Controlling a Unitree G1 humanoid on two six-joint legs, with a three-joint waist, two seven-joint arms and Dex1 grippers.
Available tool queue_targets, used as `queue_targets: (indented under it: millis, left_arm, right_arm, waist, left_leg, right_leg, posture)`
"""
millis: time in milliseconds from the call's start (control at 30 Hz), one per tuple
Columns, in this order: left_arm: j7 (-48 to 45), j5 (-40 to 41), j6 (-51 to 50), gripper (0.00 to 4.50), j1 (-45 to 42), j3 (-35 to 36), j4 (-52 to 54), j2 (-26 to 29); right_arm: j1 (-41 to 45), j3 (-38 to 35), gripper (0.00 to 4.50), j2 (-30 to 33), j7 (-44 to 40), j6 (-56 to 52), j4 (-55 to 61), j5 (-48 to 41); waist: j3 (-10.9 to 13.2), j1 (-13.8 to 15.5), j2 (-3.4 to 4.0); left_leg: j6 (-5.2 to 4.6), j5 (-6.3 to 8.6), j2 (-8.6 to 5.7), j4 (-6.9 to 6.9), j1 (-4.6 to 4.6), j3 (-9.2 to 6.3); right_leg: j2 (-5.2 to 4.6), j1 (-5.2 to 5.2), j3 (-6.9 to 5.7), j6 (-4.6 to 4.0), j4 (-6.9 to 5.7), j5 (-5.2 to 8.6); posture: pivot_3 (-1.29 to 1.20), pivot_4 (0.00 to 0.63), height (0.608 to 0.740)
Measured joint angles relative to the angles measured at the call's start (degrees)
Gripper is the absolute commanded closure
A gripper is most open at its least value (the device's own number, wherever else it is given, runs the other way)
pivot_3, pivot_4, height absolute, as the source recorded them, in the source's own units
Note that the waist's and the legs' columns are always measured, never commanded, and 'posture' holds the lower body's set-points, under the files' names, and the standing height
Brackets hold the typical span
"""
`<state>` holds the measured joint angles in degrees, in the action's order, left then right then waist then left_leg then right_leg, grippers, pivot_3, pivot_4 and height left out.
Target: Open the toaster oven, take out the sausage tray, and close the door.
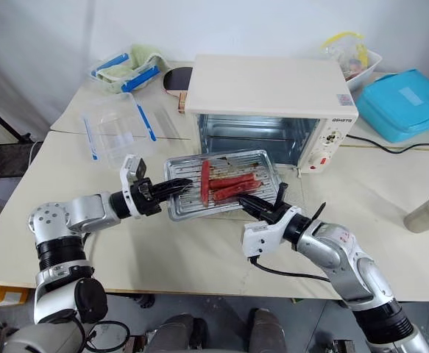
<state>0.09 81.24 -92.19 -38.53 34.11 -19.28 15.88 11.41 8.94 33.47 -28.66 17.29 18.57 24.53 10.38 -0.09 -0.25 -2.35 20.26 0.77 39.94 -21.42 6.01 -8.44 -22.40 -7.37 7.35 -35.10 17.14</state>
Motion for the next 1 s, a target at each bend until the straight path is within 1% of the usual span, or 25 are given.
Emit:
queue_targets:
  millis: [67,133,167,200,233,300,400,500,533,567,600,633,767,800,900,1000]
  left_arm:
    - [3.3,4.0,0.7,4.5,0.5,0.2,-1.0,-0.1]
    - [6.7,9.3,2.2,4.5,2.8,-0.1,-1.8,0.6]
    - [9.0,13.7,3.7,4.5,5.0,-1.0,-1.9,1.5]
    - [9.9,15.8,4.5,4.5,6.1,-1.4,-1.9,2.1]
    - [11.6,20.5,6.3,4.5,8.2,-2.8,-1.8,3.4]
    - [12.7,26.6,8.4,4.5,11.1,-4.9,-1.5,5.4]
    - [12.8,29.4,10.1,4.5,15.4,-6.1,1.4,7.7]
    - [12.6,29.5,12.4,4.5,19.5,-5.1,3.6,8.7]
    - [12.2,29.6,12.9,4.5,21.0,-4.4,4.5,9.0]
    - [11.5,29.6,13.4,4.5,22.8,-3.6,5.6,9.7]
    - [10.5,29.7,13.7,4.5,24.8,-2.7,6.4,10.8]
    - [10.2,29.7,13.8,4.5,26.2,-2.2,7.2,11.6]
    - [8.5,29.7,15.6,4.5,32.0,0.6,11.3,11.8]
    - [8.3,29.7,16.0,4.5,32.9,1.2,12.0,11.8]
    - [7.3,29.7,18.7,4.5,37.0,4.6,14.5,11.8]
    - [6.6,29.7,20.5,4.5,40.4,7.6,16.9,11.1]
  right_arm:
    - [0.0,0.0,2.68,0.1,-1.0,-0.1,0.5,-2.2]
    - [-0.2,0.0,1.96,1.6,-2.1,0.6,0.5,-2.9]
    - [-0.9,-0.5,1.65,2.8,-2.6,1.5,0.4,-3.5]
    - [-1.2,-0.7,1.35,3.3,-2.7,1.8,0.4,-3.8]
    - [-1.7,-1.1,1.02,4.1,-2.9,2.8,0.3,-4.7]
    - [-3.1,-3.1,1.02,5.5,-3.2,4.1,0.0,-6.8]
    - [-4.8,-6.8,1.02,8.2,-4.3,5.6,-1.6,-11.8]
    - [-6.5,-10.7,1.62,10.3,-5.4,7.3,-5.9,-16.3]
    - [-7.2,-12.2,1.92,11.0,-5.9,7.9,-7.8,-18.2]
    - [-7.9,-13.7,2.23,11.5,-6.8,8.7,-10.0,-20.4]
    - [-8.3,-15.4,2.66,11.8,-7.6,9.5,-12.7,-22.8]
    - [-8.6,-16.6,2.9,12.1,-8.1,9.9,-14.7,-24.3]
    - [-7.8,-19.1,4.34,12.3,-13.7,8.9,-23.4,-33.9]
    - [-7.5,-19.6,4.47,12.3,-14.4,8.5,-25.4,-35.2]
    - [-4.6,-20.9,4.47,12.3,-18.8,6.2,-34.4,-39.3]
    - [-4.0,-20.1,4.47,12.3,-25.7,4.0,-39.6,-41.8]
  waist:
    - [0.0,0.0,-0.01]
    - [0.0,0.0,-0.01]
    - [0.0,0.0,-0.01]
    - [0.0,0.0,-0.01]
    - [0.0,0.0,-0.01]
    - [0.0,0.0,-0.01]
    - [0.0,0.0,-0.01]
    - [0.0,0.0,-0.01]
    - [0.0,0.0,-0.01]
    - [0.0,0.0,-0.01]
    - [0.0,-0.1,-0.01]
    - [0.0,-0.1,0.0]
    - [0.0,-0.3,0.0]
    - [0.0,-0.2,0.0]
    - [0.0,-0.3,0.0]
    - [0.0,-0.2,0.03]
  left_leg:
    - [0.0,0.0,-0.02,0.01,0.02,-0.01]
    - [-0.01,0.0,-0.04,-0.01,0.04,-0.01]
    - [0.0,0.01,-0.04,-0.02,0.05,-0.03]
    - [0.0,0.01,-0.03,-0.04,0.05,-0.05]
    - [0.01,0.01,-0.02,-0.04,0.05,-0.07]
    - [0.01,0.01,-0.02,-0.01,0.05,-0.09]
    - [0.01,0.02,-0.05,0.0,0.19,-0.09]
    - [0.0,0.02,-0.05,0.0,0.26,-0.1]
    - [0.0,0.02,-0.05,-0.01,0.25,-0.1]
    - [0.01,0.02,-0.02,-0.02,0.26,-0.1]
    - [0.01,0.02,-0.02,-0.04,0.27,-0.1]
    - [0.01,0.02,-0.02,-0.05,0.28,-0.08]
    - [0.01,0.03,0.04,-0.04,0.35,-0.06]
    - [0.01,0.03,0.04,-0.04,0.34,-0.07]
    - [0.02,0.04,0.05,-0.04,0.35,-0.09]
    - [0.02,0.06,0.05,-0.05,0.33,-0.11]
  right_leg:
    - [-0.01,0.03,0.02,0.0,0.0,0.0]
    - [-0.05,0.03,0.05,0.0,0.01,0.0]
    - [-0.05,0.03,0.09,0.0,0.01,0.0]
    - [-0.04,0.03,0.15,0.0,0.01,0.0]
    - [-0.04,0.03,0.3,0.0,0.01,0.0]
    - [-0.03,0.04,0.54,-0.01,0.0,0.0]
    - [-0.04,0.23,0.54,-0.01,0.06,0.0]
    - [-0.03,0.33,0.54,-0.01,0.12,0.01]
    - [-0.03,0.32,0.54,-0.02,0.12,0.01]
    - [0.0,0.32,0.54,-0.03,0.13,0.02]
    - [0.0,0.32,0.54,-0.04,0.13,0.02]
    - [0.0,0.31,0.56,-0.05,0.13,0.02]
    - [0.0,0.37,0.61,-0.06,0.14,0.03]
    - [-0.01,0.37,0.61,-0.06,0.14,0.03]
    - [-0.04,0.37,0.61,-0.08,0.16,0.04]
    - [-0.08,0.38,0.6,-0.1,0.21,0.05]
  posture:
    - [0.0,0.15,0.74]
    - [0.0,0.15,0.74]
    - [0.0,0.15,0.74]
    - [0.0,0.15,0.74]
    - [0.0,0.15,0.74]
    - [0.0,0.15,0.74]
    - [0.0,0.15,0.74]
    - [0.0,0.15,0.74]
    - [0.0,0.15,0.74]
    - [0.0,0.15,0.74]
    - [0.0,0.15,0.74]
    - [0.0,0.15,0.74]
    - [0.0,0.15,0.74]
    - [0.0,0.15,0.74]
    - [0.0,0.15,0.74]
    - [0.0,0.15,0.74]
